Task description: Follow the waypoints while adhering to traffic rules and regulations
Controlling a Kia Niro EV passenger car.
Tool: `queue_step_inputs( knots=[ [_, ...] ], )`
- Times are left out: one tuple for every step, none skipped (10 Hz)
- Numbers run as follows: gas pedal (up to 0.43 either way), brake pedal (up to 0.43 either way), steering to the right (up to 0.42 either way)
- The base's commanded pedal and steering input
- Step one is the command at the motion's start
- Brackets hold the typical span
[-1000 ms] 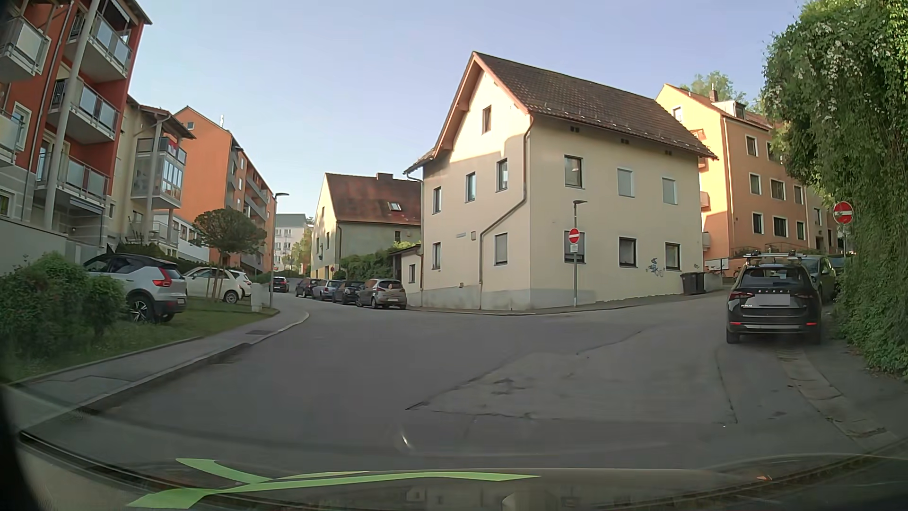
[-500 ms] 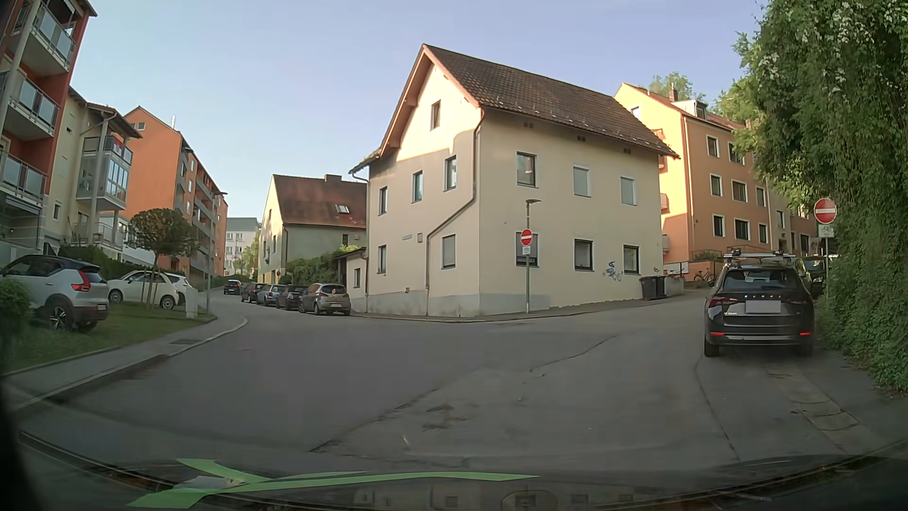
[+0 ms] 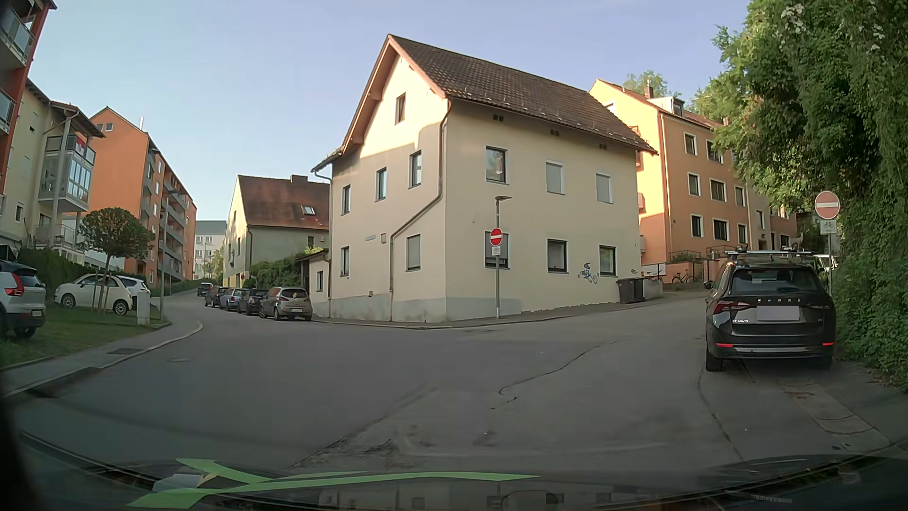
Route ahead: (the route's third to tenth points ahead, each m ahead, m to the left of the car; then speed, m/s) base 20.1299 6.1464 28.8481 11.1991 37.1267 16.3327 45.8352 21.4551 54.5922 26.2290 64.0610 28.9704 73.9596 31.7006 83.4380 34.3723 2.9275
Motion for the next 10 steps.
queue_step_inputs(
  knots=[
    [0.067, 0.000, 0.046],
    [0.059, 0.000, 0.022],
    [0.047, 0.000, 0.006],
    [0.047, 0.000, -0.009],
    [0.047, 0.000, -0.021],
    [0.047, 0.000, -0.031],
    [0.047, 0.000, -0.041],
    [0.039, 0.000, -0.048],
    [0.039, 0.000, -0.051],
    [0.039, 0.000, -0.056]
  ],
)
